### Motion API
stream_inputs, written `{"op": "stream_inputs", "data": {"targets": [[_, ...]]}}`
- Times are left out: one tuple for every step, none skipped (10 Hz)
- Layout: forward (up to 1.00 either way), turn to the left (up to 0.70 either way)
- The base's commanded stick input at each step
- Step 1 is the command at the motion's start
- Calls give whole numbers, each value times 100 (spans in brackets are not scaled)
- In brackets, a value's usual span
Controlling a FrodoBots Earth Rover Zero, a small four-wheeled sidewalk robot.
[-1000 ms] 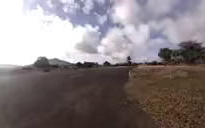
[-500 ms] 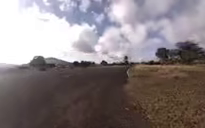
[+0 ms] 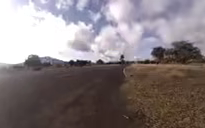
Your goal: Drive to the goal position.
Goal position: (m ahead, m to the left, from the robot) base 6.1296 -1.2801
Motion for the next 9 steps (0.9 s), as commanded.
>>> {"op": "stream_inputs", "data": {"targets": [[50, 0], [50, 0], [50, 0], [50, 0], [50, 0], [50, 0], [50, -50], [50, -50], [50, -50]]}}
